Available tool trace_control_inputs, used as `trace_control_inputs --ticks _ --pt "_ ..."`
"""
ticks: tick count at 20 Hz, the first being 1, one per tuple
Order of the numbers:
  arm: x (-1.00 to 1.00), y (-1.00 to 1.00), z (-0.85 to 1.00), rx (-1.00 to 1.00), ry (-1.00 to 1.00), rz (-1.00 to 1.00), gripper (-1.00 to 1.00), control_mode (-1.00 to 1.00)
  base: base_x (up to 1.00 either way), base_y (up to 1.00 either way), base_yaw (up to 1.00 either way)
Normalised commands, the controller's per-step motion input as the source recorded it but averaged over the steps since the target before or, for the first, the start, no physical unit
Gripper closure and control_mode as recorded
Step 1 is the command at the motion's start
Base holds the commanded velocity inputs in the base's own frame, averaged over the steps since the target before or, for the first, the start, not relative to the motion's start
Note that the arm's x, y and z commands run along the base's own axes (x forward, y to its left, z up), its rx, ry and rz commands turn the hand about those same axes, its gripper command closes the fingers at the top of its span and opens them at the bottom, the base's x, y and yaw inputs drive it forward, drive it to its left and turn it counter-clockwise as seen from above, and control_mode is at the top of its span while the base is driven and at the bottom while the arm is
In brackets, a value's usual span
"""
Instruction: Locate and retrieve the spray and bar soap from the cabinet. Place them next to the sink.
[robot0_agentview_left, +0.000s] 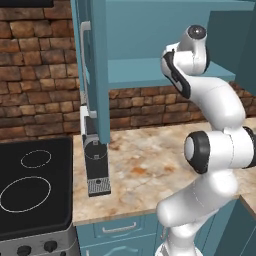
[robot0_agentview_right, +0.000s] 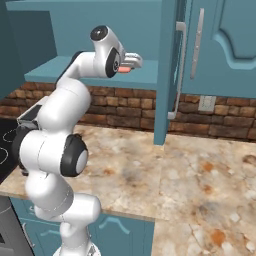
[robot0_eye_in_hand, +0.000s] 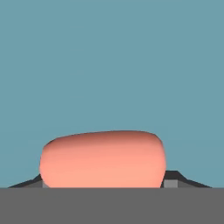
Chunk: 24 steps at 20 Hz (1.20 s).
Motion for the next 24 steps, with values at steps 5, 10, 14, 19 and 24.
trace_control_inputs --ticks 5,10,14,19,24 --pt "-0.32 0.00 0.04 0.02 0.00 -0.06 1.00 -1.00 0.00 0.00 0.00" --pt "-0.19 0.01 0.26 0.00 0.00 -0.05 1.00 -1.00 0.00 0.00 0.00" --pt "-0.16 0.00 0.24 0.00 0.00 -0.03 1.00 -1.00 0.00 0.00 0.00" --pt "-0.11 0.00 0.00 0.00 0.00 -0.01 1.00 -1.00 0.00 0.00 0.00" --pt "-0.56 0.00 0.00 0.00 -0.01 0.00 1.00 -1.00 0.00 0.00 0.00"
